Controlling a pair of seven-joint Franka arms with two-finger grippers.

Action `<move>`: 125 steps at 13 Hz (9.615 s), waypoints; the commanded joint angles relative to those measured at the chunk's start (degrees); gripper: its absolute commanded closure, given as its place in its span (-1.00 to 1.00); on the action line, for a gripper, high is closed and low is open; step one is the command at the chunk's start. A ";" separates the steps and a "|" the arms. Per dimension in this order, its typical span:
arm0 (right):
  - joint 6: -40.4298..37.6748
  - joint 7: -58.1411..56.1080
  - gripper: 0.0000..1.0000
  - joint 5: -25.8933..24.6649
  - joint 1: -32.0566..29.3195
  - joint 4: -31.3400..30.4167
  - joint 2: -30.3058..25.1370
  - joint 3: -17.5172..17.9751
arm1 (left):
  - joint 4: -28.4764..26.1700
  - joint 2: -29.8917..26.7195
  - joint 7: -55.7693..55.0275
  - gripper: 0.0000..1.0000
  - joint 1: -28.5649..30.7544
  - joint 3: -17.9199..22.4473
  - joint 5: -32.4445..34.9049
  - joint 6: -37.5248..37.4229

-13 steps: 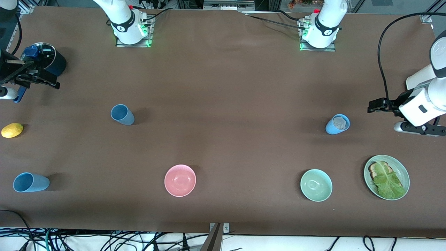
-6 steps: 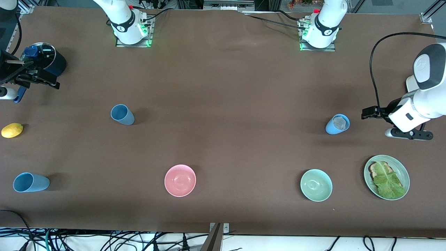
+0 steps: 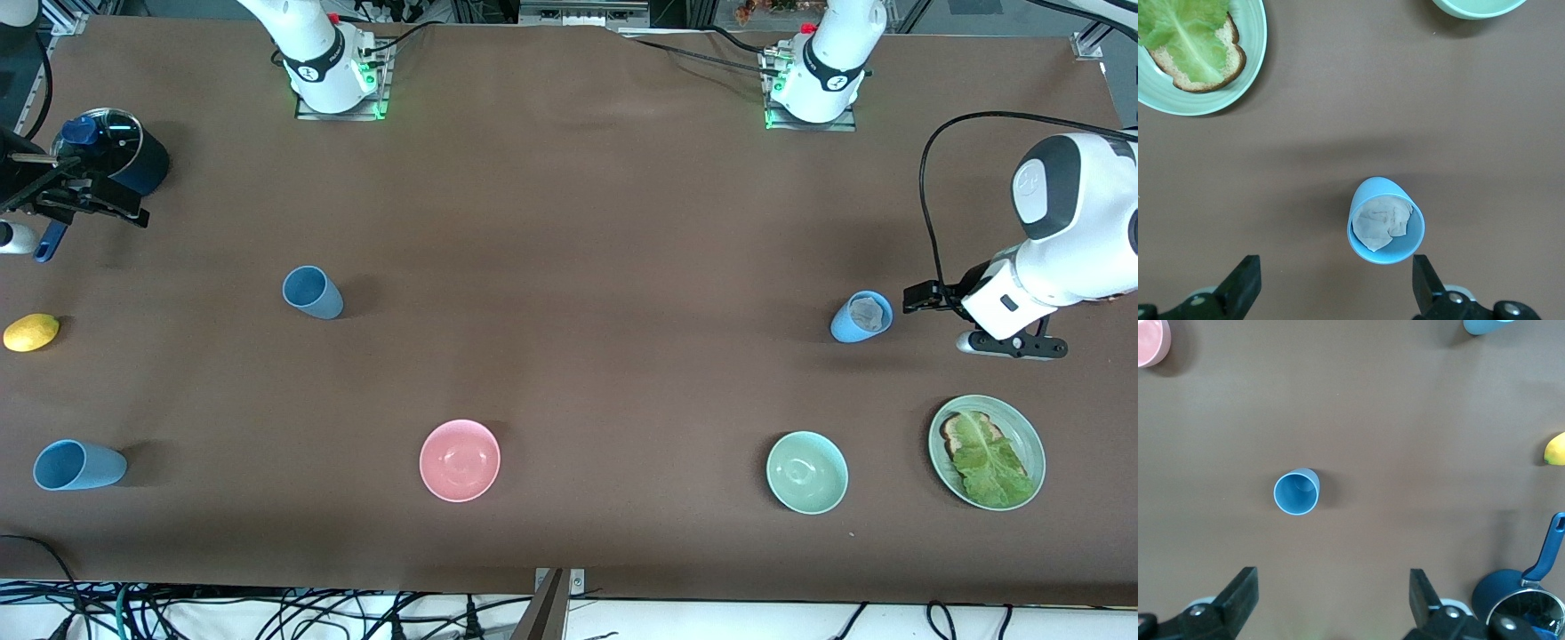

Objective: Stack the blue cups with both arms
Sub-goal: 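Move the left gripper toward the blue cup with tissue, then lower the left gripper and grasp the blue cup's rim, then carry the blue cup with the left gripper to the table middle, then release the cup and raise the left gripper away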

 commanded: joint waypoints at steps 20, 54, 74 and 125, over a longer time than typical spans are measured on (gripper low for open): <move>0.15 -0.09 -1.00 -0.21 -0.42 -0.65 -0.34 -0.10 | -22.40 -0.65 6.03 -1.00 2.40 -0.51 -1.07 34.46; 0.15 -0.09 -1.00 -0.30 -0.50 -0.65 -0.34 -0.27 | -1.42 -7.59 -1.07 1.00 2.14 -6.03 -1.16 -3.30; 0.15 -0.18 -1.00 -0.30 -0.50 -0.91 -0.08 -1.86 | 22.39 8.03 -74.87 1.00 -22.01 -24.06 5.06 -10.26; -3.28 0.35 -1.00 -0.39 0.81 -1.87 2.11 -1.15 | 30.13 16.67 -63.71 -1.00 -22.83 -25.82 16.51 -16.29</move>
